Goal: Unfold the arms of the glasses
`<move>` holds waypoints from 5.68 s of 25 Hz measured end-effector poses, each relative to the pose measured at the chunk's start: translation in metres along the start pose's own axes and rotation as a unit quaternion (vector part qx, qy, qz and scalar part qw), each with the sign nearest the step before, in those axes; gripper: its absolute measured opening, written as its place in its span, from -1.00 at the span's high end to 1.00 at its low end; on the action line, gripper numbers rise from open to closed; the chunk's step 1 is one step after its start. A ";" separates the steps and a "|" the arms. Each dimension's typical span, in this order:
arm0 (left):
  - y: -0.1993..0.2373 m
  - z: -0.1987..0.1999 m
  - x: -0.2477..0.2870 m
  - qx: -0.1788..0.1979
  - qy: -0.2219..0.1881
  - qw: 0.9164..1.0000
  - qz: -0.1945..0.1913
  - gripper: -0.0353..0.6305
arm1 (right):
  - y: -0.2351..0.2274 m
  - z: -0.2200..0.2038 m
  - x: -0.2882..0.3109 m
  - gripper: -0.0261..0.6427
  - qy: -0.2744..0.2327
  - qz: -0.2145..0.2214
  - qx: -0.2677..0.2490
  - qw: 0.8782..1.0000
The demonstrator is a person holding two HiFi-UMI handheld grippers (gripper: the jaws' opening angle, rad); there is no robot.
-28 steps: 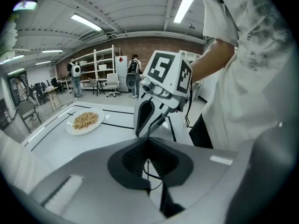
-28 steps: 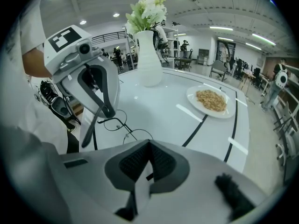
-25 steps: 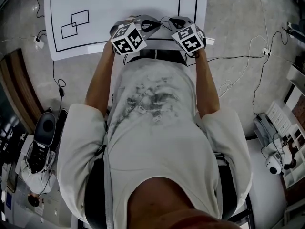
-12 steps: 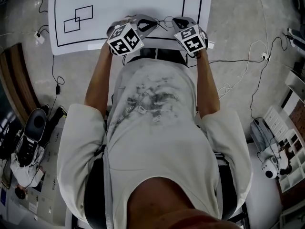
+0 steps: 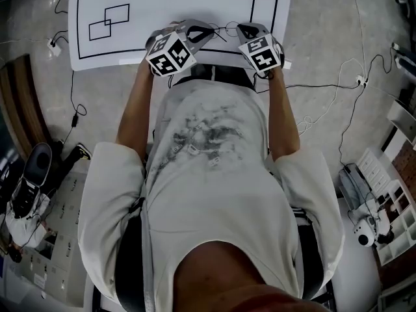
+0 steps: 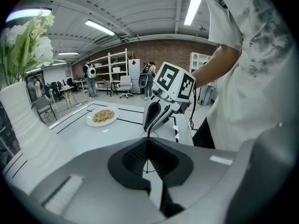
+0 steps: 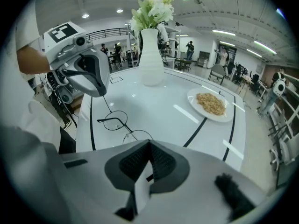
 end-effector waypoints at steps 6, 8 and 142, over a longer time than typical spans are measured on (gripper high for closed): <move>-0.002 -0.001 -0.004 -0.009 -0.004 1.000 0.010 0.88 | 0.000 0.001 -0.001 0.87 0.003 -0.008 -0.013 1.000; -0.002 -0.002 -0.005 -0.012 -0.005 1.000 0.013 0.88 | 0.000 0.000 -0.001 0.87 0.006 -0.010 -0.013 1.000; 0.002 -0.004 -0.020 -0.116 -0.060 0.991 0.023 0.87 | 0.088 0.051 -0.020 0.83 -0.056 -0.072 -0.244 0.965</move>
Point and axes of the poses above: the fingertips, and each gripper's own axes: x forward along the fingers, y to its left, z out of its top, the point moved 5 cm from there along -x, backward along the fingers, and after that the axes turned 9 degrees about z, right-handed, at the moved point
